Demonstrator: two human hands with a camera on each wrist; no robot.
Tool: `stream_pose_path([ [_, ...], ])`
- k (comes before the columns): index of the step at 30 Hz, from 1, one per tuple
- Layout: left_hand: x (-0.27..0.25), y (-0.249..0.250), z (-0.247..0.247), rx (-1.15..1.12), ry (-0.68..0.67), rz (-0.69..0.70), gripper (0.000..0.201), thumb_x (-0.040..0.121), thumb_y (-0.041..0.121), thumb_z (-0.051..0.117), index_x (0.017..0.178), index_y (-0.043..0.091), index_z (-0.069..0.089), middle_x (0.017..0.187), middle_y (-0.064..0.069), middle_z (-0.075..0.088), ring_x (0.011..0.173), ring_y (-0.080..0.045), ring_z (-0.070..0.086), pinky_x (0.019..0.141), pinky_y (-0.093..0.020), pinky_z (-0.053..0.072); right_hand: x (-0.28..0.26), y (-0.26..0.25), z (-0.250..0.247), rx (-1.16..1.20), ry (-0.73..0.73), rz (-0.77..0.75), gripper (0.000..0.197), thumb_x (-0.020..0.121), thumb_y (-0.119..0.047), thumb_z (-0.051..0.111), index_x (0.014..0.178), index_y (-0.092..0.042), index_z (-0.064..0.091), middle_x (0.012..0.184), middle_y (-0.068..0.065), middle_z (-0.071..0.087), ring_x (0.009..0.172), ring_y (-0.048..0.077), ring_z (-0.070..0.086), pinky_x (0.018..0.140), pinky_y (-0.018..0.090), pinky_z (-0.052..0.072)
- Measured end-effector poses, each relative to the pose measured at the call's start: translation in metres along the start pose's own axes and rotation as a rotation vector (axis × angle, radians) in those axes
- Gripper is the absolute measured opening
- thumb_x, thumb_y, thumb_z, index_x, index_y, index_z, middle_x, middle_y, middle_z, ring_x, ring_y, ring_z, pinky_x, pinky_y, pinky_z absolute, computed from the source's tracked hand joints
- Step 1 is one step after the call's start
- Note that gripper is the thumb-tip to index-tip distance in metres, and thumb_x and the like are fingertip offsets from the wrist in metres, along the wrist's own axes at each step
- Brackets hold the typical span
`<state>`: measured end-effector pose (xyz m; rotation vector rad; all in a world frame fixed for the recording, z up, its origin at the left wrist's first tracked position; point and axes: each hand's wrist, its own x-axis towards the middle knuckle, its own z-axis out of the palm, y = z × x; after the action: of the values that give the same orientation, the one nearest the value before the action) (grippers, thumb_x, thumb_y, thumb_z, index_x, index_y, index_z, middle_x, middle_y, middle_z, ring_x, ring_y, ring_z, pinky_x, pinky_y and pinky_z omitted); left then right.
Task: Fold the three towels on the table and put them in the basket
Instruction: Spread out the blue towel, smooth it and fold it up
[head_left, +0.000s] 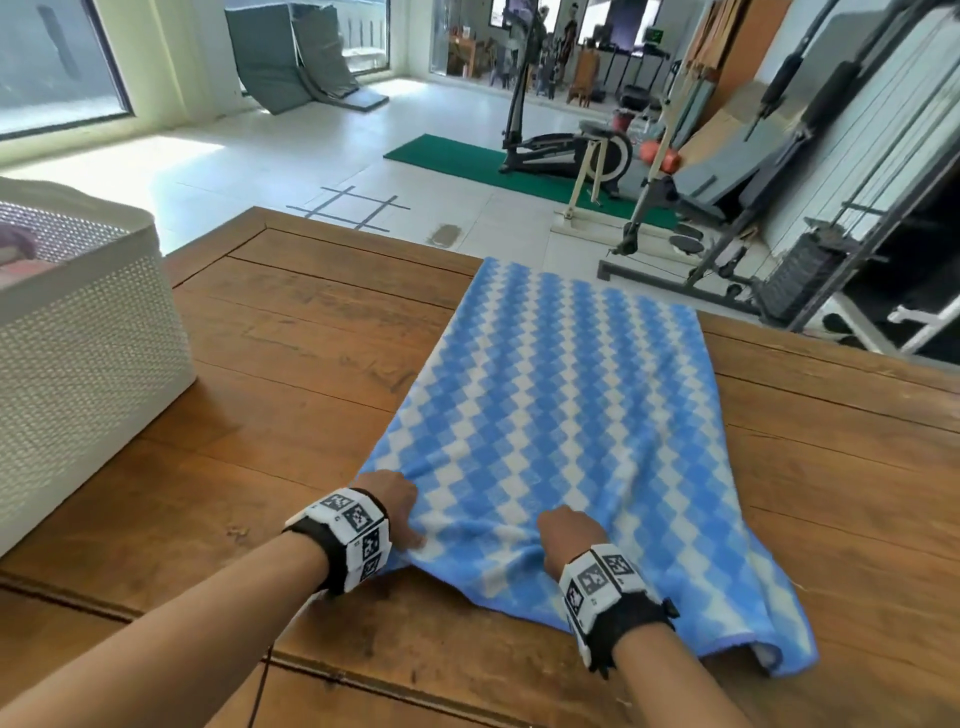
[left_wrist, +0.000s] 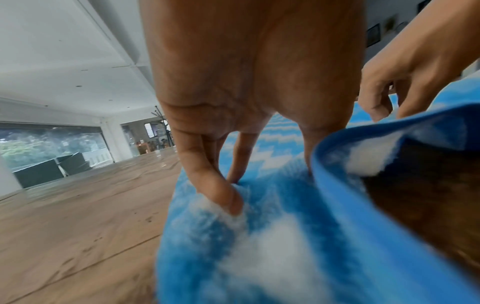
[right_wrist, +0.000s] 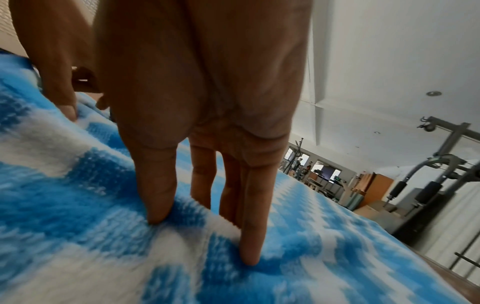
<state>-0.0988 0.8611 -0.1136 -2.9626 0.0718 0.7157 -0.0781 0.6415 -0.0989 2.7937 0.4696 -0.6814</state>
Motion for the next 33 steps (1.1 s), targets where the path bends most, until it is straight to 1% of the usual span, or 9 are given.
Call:
stream_pose_path([
  [9,-0.018,-0.04,0.035,-0.33,0.151,-0.063,0.062,0.09,0.059,0.046,0.126,0.009,0.044,0.133,-0.014,0.05,0.12,-0.03,0.049,0.097,-0.036,0.041,-0.046,-0.031,0.028,0.109,0.021,0.124,0.036,0.093,-0.017,0.051,0.128,-0.008,0.048,0.132,0.012,0.052,0.124,0.03,0.05,0.099,0.038,0.043],
  [12,-0.024,-0.047,0.044,-0.211,0.122,-0.083,0.048,0.093,0.043,0.049,0.127,0.01,0.041,0.137,-0.015,0.044,0.127,-0.033,0.037,0.103,-0.038,0.035,-0.043,-0.051,0.03,0.222,0.023,0.056,0.048,0.091,-0.03,0.055,0.133,-0.012,0.042,0.136,0.013,0.045,0.126,0.031,0.044,0.102,0.04,0.041],
  [15,-0.031,-0.049,0.046,-0.15,0.124,-0.023,0.037,0.093,0.022,0.05,0.127,0.009,0.042,0.132,-0.016,0.046,0.12,-0.034,0.046,0.097,-0.04,0.042,-0.04,-0.074,0.031,0.256,0.01,0.018,0.053,0.088,-0.032,0.062,0.133,-0.013,0.044,0.136,0.013,0.042,0.126,0.033,0.041,0.102,0.04,0.04],
  [20,-0.036,-0.053,0.043,0.002,0.104,0.02,0.028,0.093,0.011,0.047,0.12,0.007,0.053,0.126,-0.015,0.056,0.114,-0.031,0.056,0.096,-0.037,0.047,-0.043,-0.082,0.028,0.215,0.13,-0.017,0.01,0.092,-0.014,0.053,0.1,-0.017,0.058,0.116,0.013,0.057,0.11,0.032,0.055,0.083,0.037,0.042],
  [23,-0.047,-0.054,0.033,0.106,0.081,-0.036,0.033,0.093,0.017,0.051,0.126,0.013,0.052,0.131,-0.011,0.051,0.122,-0.029,0.05,0.1,-0.037,0.043,-0.044,-0.086,0.03,0.406,0.106,-0.089,0.028,0.089,-0.022,0.06,0.068,-0.026,0.041,0.079,0.0,0.049,0.085,0.022,0.05,0.071,0.029,0.034],
  [26,-0.053,-0.037,0.028,0.095,0.222,0.033,0.037,0.091,0.026,0.05,0.127,0.018,0.047,0.134,-0.01,0.041,0.126,-0.031,0.037,0.102,-0.042,0.034,-0.053,-0.088,0.029,0.502,0.106,-0.164,0.007,0.088,-0.025,0.065,0.086,-0.019,0.06,0.085,0.001,0.055,0.084,0.017,0.051,0.072,0.028,0.039],
  [28,-0.055,-0.019,0.032,-0.026,0.247,0.203,0.047,0.09,0.036,0.051,0.133,0.018,0.042,0.138,-0.012,0.039,0.129,-0.032,0.033,0.103,-0.044,0.031,-0.057,-0.077,0.029,0.624,0.054,-0.191,0.02,0.089,-0.026,0.065,0.105,-0.015,0.065,0.105,0.007,0.062,0.094,0.014,0.054,0.082,0.028,0.044],
  [30,-0.057,0.001,0.039,-0.122,0.149,0.303,0.06,0.09,0.045,0.051,0.143,0.022,0.033,0.148,-0.012,0.03,0.137,-0.032,0.025,0.109,-0.046,0.028,-0.063,-0.055,0.029,0.681,0.105,-0.108,0.034,0.092,-0.025,0.06,0.123,-0.014,0.058,0.131,0.007,0.055,0.115,0.016,0.052,0.098,0.029,0.04],
  [33,-0.06,0.017,0.052,-0.162,0.03,0.28,0.066,0.088,0.05,0.054,0.146,0.027,0.03,0.154,-0.01,0.021,0.141,-0.031,0.018,0.111,-0.052,0.027,-0.072,-0.011,0.037,0.538,0.166,0.125,0.055,0.095,-0.023,0.051,0.147,-0.015,0.032,0.154,0.007,0.028,0.141,0.023,0.029,0.112,0.032,0.027],
])
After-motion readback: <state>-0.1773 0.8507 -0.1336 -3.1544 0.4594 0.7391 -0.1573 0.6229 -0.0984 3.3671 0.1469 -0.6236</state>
